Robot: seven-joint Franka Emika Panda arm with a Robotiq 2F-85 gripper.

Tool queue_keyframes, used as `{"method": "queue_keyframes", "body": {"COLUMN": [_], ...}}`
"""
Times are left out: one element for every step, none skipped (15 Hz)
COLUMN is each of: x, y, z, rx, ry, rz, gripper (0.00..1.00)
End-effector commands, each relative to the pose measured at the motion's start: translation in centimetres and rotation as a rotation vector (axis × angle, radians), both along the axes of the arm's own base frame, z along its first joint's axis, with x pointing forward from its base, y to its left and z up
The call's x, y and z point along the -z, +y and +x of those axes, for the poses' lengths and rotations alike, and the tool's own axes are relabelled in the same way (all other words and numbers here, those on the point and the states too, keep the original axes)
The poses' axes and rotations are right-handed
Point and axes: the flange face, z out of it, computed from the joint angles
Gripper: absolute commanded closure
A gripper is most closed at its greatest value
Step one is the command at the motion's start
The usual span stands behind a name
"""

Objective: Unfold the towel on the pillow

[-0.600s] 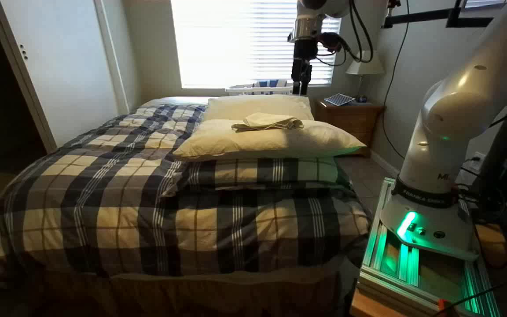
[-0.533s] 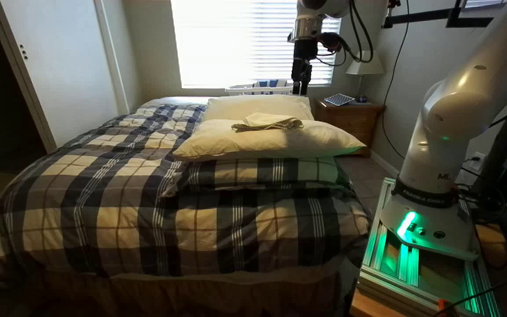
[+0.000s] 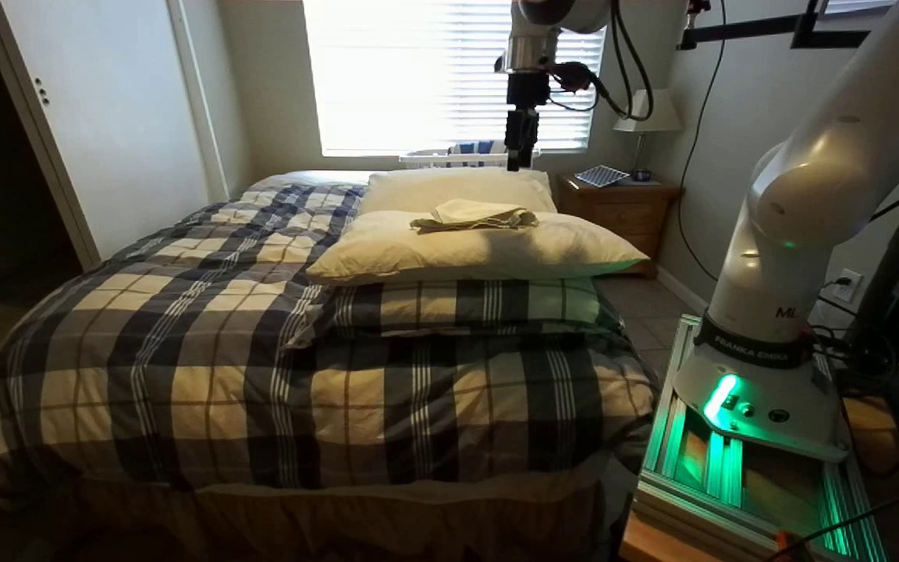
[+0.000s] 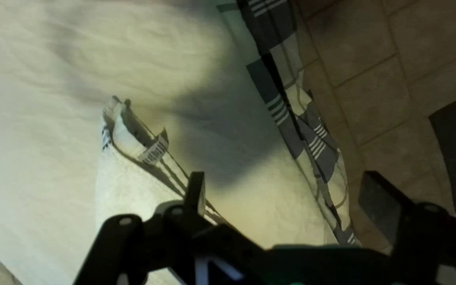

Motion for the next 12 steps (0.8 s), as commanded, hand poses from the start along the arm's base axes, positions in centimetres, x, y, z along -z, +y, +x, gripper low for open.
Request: {"method": "queue_keyframes", "body": {"x": [1.5, 2.1, 2.8, 3.5, 4.2, 4.9, 5.5, 6.1, 6.7, 7.4, 8.0, 8.6], "y": [5.8, 7.5, 9.0, 10.4, 11.5, 12.3, 12.9, 13.4, 13.7, 13.9, 14.0, 14.1], "z": [3.7, 4.7, 5.5, 6.4, 7.1, 7.8, 8.5, 9.1, 9.6, 10.1, 10.4, 10.7], "rx": [-0.113, -0.143, -0.176, -0.209, -0.235, -0.259, -0.282, -0.301, -0.309, -0.301, -0.285, -0.263], "ry": [-0.028, -0.036, -0.047, -0.057, -0.072, -0.09, -0.114, -0.144, -0.185, -0.221, -0.248, -0.265], "rz": [-0.162, -0.209, -0.255, -0.305, -0.355, -0.407, -0.457, -0.504, -0.544, -0.566, -0.579, -0.587], "gripper": [0.0, 0.0, 0.0, 0.0, 0.0, 0.0, 0.0, 0.0, 0.0, 0.0, 0.0, 0.0]}}
